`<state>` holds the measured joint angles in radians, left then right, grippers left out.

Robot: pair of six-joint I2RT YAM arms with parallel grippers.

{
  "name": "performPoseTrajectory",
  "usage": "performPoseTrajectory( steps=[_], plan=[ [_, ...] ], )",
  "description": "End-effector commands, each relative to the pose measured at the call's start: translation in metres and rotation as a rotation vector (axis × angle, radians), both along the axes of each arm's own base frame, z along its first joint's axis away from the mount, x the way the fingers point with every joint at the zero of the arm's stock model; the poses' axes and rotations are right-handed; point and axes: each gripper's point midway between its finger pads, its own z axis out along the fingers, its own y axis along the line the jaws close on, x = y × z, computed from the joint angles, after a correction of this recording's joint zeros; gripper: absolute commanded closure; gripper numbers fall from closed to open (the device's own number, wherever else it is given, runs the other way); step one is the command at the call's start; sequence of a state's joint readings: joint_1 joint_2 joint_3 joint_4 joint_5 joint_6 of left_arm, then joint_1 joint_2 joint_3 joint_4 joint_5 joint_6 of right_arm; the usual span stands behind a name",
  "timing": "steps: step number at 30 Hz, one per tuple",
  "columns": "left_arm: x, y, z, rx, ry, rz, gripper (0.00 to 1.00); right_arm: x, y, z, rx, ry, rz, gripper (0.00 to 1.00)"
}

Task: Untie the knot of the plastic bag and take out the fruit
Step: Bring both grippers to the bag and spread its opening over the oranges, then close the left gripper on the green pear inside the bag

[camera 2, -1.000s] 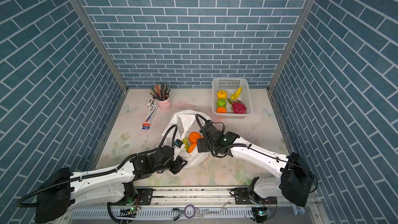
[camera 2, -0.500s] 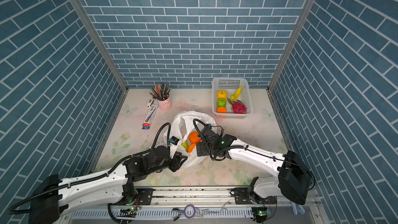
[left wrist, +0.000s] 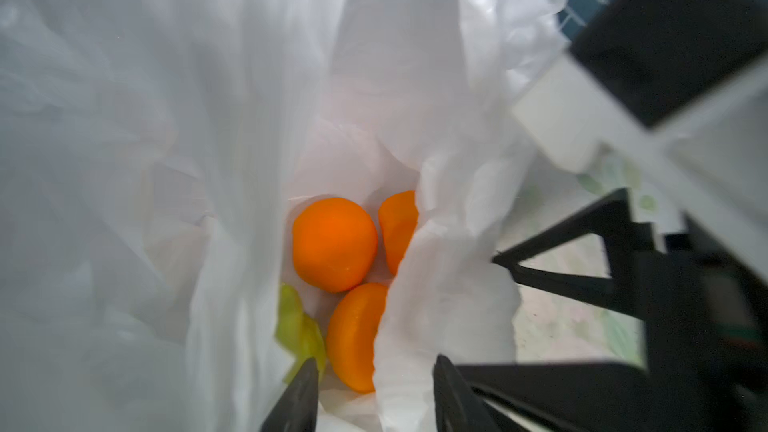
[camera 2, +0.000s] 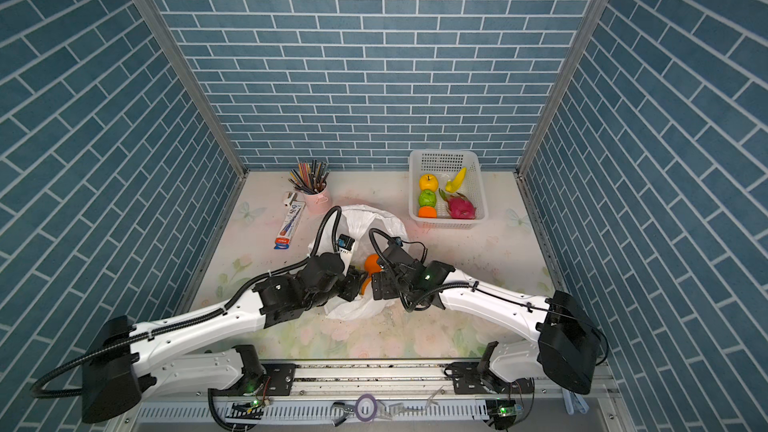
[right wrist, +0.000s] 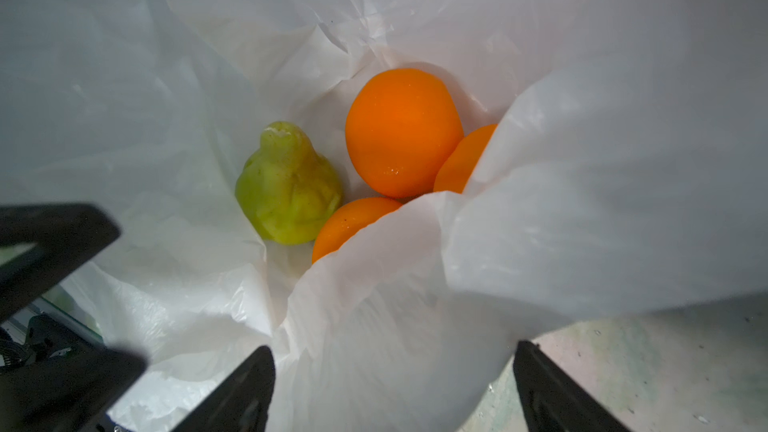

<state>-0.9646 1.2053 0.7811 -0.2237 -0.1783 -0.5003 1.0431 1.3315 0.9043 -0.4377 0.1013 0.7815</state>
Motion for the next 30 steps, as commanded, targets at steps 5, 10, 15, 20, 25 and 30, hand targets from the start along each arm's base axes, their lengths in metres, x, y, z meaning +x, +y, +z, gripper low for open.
performPoseTrajectory(
  steps=[5, 10, 15, 20, 25, 30],
  plan=[
    [0.032, 0.019, -0.041, 0.152, 0.158, 0.071, 0.54, 0.0, 0.002, 0.008, 0.027, -0.009, -0.026, 0.1],
    [0.043, 0.016, -0.056, 0.228, 0.19, 0.069, 0.54, 0.0, 0.0, 0.008, 0.019, -0.017, -0.028, 0.1],
    [0.049, 0.02, -0.072, 0.301, 0.209, 0.081, 0.54, 0.0, -0.001, 0.007, 0.01, -0.017, -0.024, 0.1],
    [0.048, 0.028, -0.085, 0.363, 0.223, 0.088, 0.57, 0.001, 0.0, 0.007, 0.004, -0.022, -0.017, 0.1],
    [0.049, 0.037, -0.089, 0.406, 0.214, 0.107, 0.71, 0.002, 0.001, 0.008, 0.001, -0.02, -0.017, 0.1],
    [0.048, 0.029, -0.081, 0.351, 0.207, 0.089, 0.83, 0.003, 0.001, 0.011, 0.008, -0.026, -0.024, 0.09]
  ],
)
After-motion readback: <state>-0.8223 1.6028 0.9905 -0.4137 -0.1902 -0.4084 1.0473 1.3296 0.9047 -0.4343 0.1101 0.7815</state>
